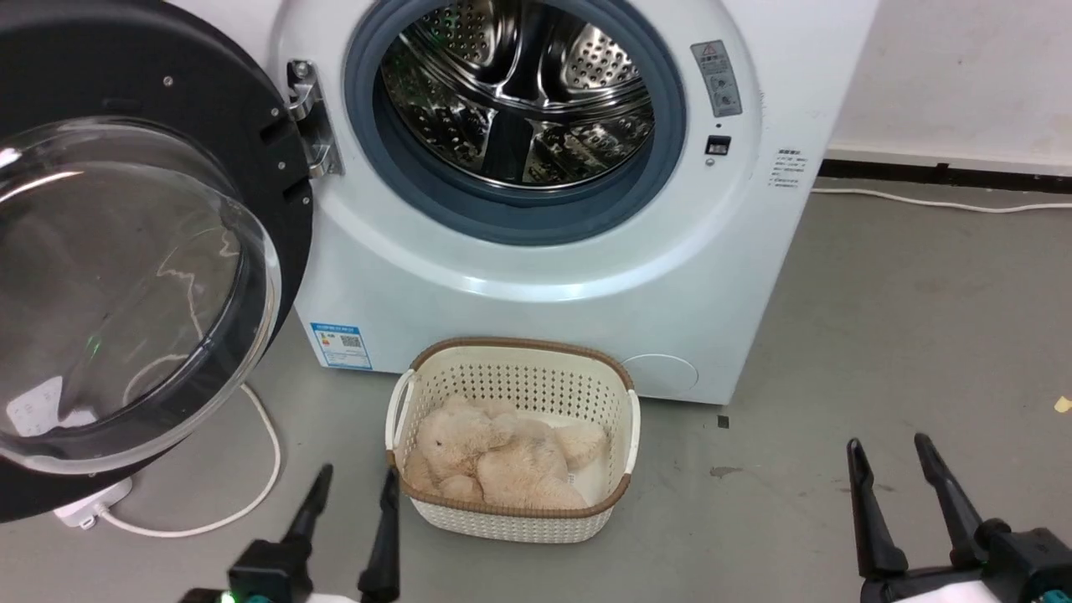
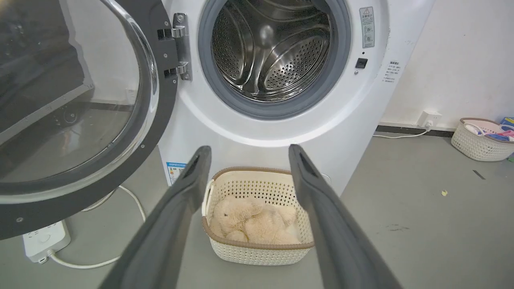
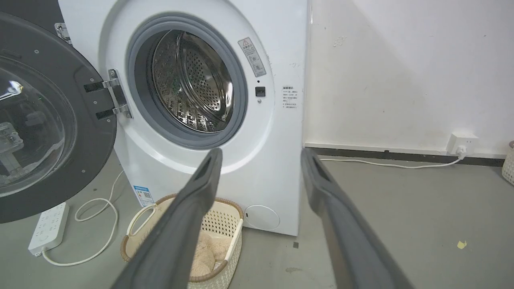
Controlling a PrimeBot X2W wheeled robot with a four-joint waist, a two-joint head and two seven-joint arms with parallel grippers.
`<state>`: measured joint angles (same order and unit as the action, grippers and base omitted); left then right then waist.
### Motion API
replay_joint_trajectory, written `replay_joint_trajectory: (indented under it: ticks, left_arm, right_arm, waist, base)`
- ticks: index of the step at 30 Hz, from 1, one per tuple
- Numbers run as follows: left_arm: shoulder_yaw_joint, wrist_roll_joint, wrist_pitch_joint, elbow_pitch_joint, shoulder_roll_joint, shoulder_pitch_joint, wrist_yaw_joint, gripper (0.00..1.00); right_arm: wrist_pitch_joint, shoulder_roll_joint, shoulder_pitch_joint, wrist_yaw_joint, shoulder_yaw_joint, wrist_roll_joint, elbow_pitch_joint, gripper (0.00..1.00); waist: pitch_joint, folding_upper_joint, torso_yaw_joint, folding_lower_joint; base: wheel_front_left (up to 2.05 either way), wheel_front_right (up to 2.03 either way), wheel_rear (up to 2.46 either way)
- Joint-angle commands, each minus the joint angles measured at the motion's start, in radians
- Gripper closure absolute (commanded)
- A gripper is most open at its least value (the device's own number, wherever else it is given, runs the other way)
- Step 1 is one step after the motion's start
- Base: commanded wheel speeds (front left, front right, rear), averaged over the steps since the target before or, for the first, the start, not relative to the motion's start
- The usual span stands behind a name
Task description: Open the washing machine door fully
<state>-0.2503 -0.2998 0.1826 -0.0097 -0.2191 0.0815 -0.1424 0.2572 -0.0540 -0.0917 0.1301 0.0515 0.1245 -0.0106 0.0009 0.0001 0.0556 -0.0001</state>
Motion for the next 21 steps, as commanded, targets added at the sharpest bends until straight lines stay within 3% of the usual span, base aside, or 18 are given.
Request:
replay_joint_trajectory:
  ticks: [1,14,15,21]
  left_arm:
    - [-0.006,0.008,0.005,0.007,0.005,0.012,-0.006,0.00]
    - [-0.011,0.018,0.027,0.053,0.006,0.006,-0.025,0.00]
    - [-0.015,0.021,0.019,0.052,0.009,0.003,-0.022,1.00]
    - [-0.012,0.027,0.015,0.051,0.013,0.001,-0.019,1.00]
  right_arm:
    - [0.004,0.004,-0.014,0.001,-0.002,0.005,-0.006,0.00]
    - [0.005,0.004,-0.013,0.001,-0.014,0.012,-0.037,0.00]
    - [-0.001,0.000,-0.006,0.000,-0.012,0.008,-0.035,1.00]
    - [-0.006,0.000,-0.004,0.000,-0.013,0.006,-0.034,1.00]
  waist:
    - [-0.004,-0.0001,-0.004,0.0001]
    - [-0.005,-0.0001,-0.008,0.0001]
    - [-0.005,-0.0001,-0.009,0.0001]
    - [-0.005,-0.0001,-0.010,0.0002]
  base:
    - [0.00,0.00,0.00]
    - [0.00,0.00,0.00]
    - [0.00,0.00,0.00]
    - [0.00,0.00,0.00]
